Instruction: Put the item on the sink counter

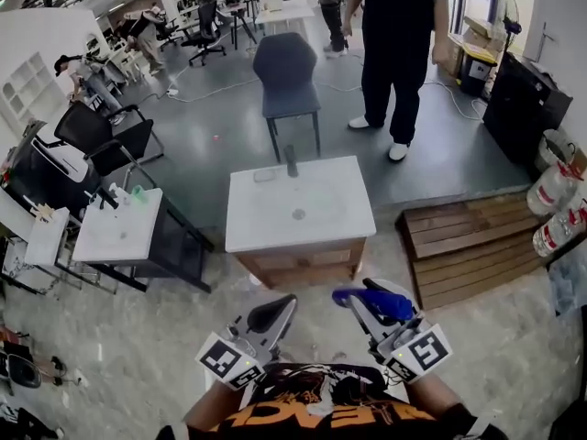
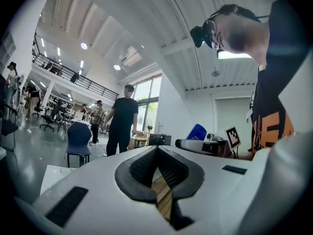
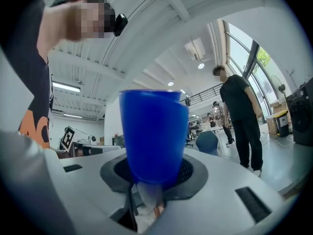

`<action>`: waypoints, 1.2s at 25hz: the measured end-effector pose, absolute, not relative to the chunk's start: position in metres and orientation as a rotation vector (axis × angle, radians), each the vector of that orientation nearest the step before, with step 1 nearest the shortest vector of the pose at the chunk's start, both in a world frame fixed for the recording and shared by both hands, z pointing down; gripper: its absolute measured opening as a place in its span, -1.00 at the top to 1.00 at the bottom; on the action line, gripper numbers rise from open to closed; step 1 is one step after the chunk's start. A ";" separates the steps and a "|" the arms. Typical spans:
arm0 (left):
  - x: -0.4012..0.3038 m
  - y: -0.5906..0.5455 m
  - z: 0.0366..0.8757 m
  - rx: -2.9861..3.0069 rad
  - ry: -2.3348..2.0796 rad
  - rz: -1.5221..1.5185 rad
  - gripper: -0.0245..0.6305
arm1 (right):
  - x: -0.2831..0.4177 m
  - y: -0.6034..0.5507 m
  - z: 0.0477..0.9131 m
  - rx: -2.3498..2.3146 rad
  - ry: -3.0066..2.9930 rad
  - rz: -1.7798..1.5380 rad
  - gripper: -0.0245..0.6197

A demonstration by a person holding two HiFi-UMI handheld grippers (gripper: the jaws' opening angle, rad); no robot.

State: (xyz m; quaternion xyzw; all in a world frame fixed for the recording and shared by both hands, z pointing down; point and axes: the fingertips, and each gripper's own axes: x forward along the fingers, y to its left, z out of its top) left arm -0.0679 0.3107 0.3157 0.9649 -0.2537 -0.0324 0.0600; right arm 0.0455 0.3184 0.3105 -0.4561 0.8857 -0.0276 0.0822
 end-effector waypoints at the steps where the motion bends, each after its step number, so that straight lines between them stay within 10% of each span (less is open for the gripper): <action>1: -0.062 0.312 0.315 2.926 -0.782 -0.104 0.88 | 0.052 0.319 0.310 -1.355 2.647 -0.073 0.47; 30: -0.083 0.108 0.325 2.887 -0.853 -0.144 0.87 | 0.047 0.133 0.307 -1.497 2.692 -0.119 0.48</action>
